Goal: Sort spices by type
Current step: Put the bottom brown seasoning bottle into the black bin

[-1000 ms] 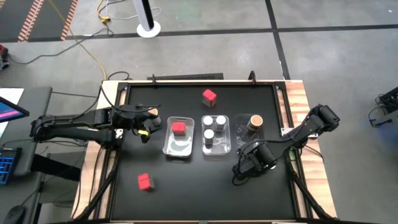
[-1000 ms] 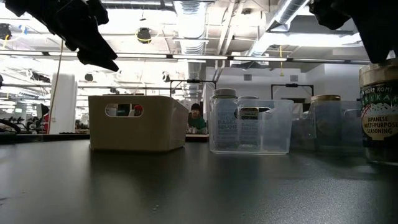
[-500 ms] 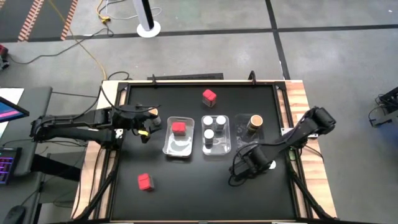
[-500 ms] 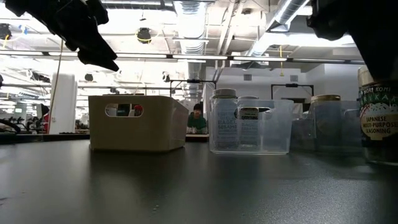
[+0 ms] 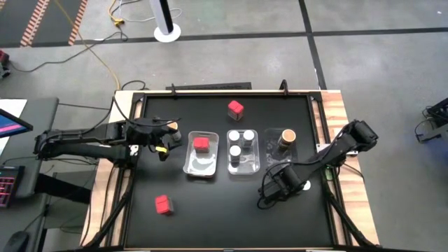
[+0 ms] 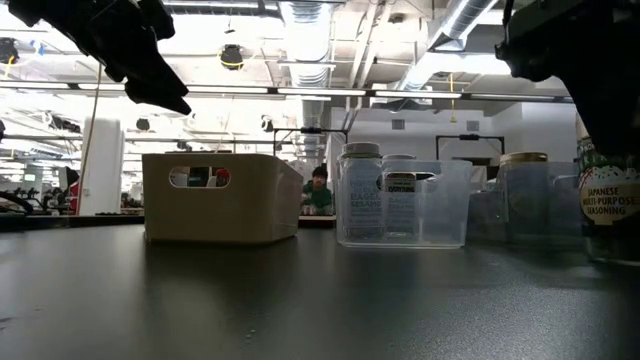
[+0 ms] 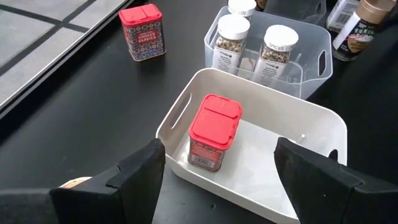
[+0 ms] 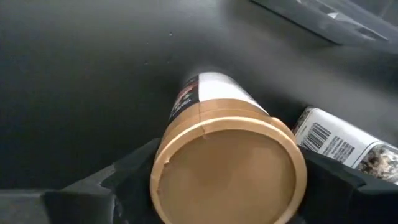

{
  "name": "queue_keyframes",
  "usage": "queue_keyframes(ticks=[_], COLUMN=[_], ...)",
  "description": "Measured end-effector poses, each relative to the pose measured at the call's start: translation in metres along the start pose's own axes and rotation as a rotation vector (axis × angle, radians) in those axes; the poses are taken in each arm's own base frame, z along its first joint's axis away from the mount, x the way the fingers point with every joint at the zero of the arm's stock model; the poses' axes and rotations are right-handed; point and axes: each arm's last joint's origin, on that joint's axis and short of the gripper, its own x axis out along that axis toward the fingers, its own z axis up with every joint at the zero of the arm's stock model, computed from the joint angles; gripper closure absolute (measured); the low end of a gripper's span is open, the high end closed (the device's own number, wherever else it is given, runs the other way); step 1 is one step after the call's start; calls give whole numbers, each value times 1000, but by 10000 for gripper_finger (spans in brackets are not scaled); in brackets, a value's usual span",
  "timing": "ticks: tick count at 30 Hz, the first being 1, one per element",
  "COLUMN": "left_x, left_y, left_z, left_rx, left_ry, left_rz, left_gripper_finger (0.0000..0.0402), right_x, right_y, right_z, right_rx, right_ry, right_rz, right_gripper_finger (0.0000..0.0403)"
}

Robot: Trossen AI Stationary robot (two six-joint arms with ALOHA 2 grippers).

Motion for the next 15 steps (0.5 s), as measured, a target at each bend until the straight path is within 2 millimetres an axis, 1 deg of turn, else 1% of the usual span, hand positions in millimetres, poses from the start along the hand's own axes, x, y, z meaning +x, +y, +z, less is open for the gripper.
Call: queue_keyframes(ticks=[6, 10, 12, 15], left_x=[0, 0, 0, 0], left_y=[0, 0, 0, 0], left_z=[0, 0, 0, 0], left_rx=[0, 0, 0, 0], left_ry=[0, -1, 0, -1], left_rz=[0, 0, 0, 0], left_gripper_finger=[111, 111, 111, 111], right_x=[0, -2, -8, -27], right_y=[0, 2, 5, 7], right_z=[0, -1, -1, -2], right_rx=[-8, -36, -74, -133], right_ry=[-7, -6, -5, -7], right_rz=[5, 14, 33, 59], right_gripper_finger=[100, 103, 102, 102])
